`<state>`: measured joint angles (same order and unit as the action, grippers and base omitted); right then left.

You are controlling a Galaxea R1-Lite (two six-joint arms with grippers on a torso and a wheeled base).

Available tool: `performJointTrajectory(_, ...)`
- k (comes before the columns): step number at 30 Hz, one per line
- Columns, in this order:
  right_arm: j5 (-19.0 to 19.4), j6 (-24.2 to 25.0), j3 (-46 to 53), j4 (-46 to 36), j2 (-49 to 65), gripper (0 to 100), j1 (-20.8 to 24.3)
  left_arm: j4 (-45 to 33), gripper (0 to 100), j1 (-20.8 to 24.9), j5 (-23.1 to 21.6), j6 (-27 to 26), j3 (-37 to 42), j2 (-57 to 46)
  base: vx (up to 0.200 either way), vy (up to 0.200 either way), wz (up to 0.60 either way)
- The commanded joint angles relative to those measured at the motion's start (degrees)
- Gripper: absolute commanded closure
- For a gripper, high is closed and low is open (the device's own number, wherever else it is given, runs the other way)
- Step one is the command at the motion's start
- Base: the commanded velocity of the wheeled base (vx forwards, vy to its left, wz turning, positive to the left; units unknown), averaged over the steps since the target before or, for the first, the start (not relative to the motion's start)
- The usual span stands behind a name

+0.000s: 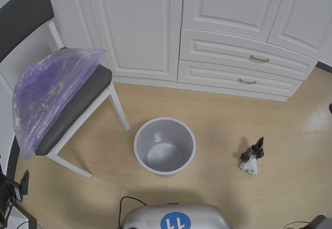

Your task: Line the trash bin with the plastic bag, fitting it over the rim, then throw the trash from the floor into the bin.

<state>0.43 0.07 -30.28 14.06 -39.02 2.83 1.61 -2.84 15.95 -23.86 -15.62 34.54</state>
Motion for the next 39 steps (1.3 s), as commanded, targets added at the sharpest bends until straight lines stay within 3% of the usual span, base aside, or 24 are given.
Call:
performJointTrajectory(1, -5.0, 2.8, -2.1, 9.9, -13.5, 0, 5.3, 0.1, 0, -2.9, 2.5, -3.7, -0.4, 8.6, 0.000, 0.000, 0.00)
performJointTrajectory(4, -11.5, 4.8, -2.2, 16.1, -17.8, 0, 8.6, 0.1, 0, -5.2, 2.5, -6.6, -0.5, 8.6, 0.000, 0.000, 0.00)
performJointTrajectory(6, -13.5, 4.8, -2.4, 18.4, -19.0, 0, 9.2, 0.1, 0, -6.1, 2.5, -7.6, -0.5, 8.8, 0.000, 0.000, 0.00)
performJointTrajectory(15, -13.0, 5.2, -3.2, 19.0, -19.6, 0, 9.3, 1.6, 0, -8.9, 1.9, -7.7, -0.8, 12.0, 0.000, 0.000, 0.00)
performJointTrajectory(21, -11.4, 5.3, -3.6, 19.1, -20.9, 0, 9.3, 10.3, 0, -12.8, 1.8, -7.4, 1.2, 19.6, 0.000, 0.000, 0.00)
performJointTrajectory(29, -11.3, 6.2, -3.6, 19.2, -22.6, 0, 9.4, 15.9, 0, -12.9, 1.4, -7.3, 3.0, 24.4, 0.000, 0.000, 0.00)
performJointTrajectory(31, -11.3, 6.3, -3.7, 19.2, -22.7, 0, 9.4, 16.8, 0, -13.0, -0.5, -7.2, 3.2, 26.4, 0.000, 0.000, 0.00)
performJointTrajectory(39, -11.3, 6.3, -3.6, 19.2, -22.9, 0, 9.4, 24.9, 0, -13.5, -1.8, -1.6, 3.5, 34.9, 0.000, 0.000, 0.00)
